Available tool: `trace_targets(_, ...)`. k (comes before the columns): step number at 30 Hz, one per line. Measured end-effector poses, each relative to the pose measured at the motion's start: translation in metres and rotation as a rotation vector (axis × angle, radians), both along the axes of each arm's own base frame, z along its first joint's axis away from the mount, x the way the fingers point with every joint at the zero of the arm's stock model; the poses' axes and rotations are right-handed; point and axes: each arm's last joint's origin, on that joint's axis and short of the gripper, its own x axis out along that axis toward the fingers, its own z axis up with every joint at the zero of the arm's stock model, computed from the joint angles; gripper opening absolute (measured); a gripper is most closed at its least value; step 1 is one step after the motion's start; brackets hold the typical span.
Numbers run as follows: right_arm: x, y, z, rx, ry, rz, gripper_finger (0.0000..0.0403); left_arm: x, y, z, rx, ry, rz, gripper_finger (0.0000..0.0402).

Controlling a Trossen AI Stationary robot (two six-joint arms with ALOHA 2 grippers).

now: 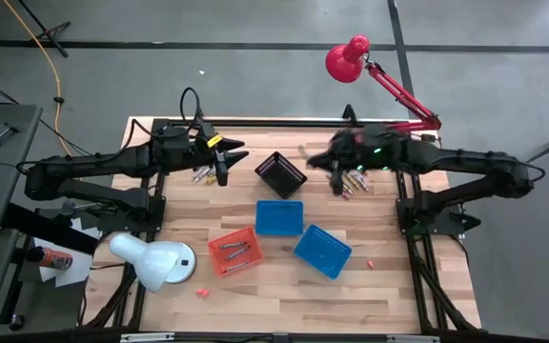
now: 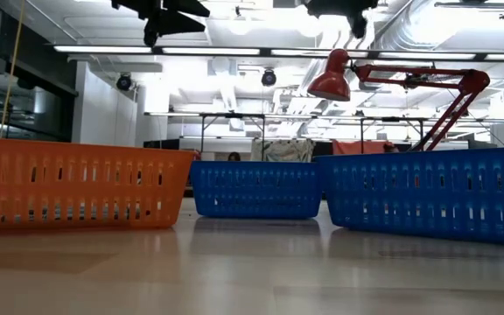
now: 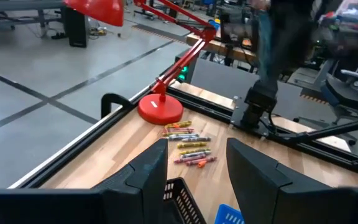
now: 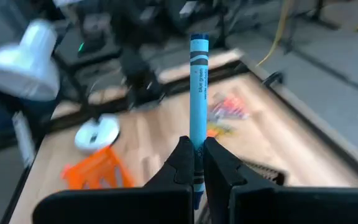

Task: Sort crayons
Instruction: Put the blue/green crayon into the orange bin

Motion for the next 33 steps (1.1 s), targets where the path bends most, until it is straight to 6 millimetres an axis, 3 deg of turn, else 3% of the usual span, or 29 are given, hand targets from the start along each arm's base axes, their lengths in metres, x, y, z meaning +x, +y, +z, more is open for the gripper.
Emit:
trace_targets(6,0.058,0.025,-0.053,0.054,0.134,0.248,0.0001,0.0,0.0,0.0,-0.003,-0.001,0.017,0.0154)
trace_targets(14,0.128,0.058,-0.12,0.037,0.089,0.51,0.0006,0.0,0.001,0.0,0.046,0.019,0.01,0.0154)
trace_targets(19,0.162,0.072,-0.139,0.036,0.097,0.581,0.0007,0.0,0.001,0.0,0.027,0.011,0.014,0.0154)
trace_targets(24,0.192,0.099,-0.146,-0.001,0.08,0.673,0.0008,0.0,0.001,0.0,-0.006,-0.001,0.021,0.0154)
trace_targets(29,0.213,0.117,-0.152,-0.027,0.144,0.605,0.0008,0.0,0.0,0.0,-0.01,-0.001,0.001,0.0154)
trace_targets(33,0.219,0.123,-0.157,-0.062,0.239,0.544,0.0009,0.0,-0.001,-0.001,-0.016,0.009,-0.021,0.0154)
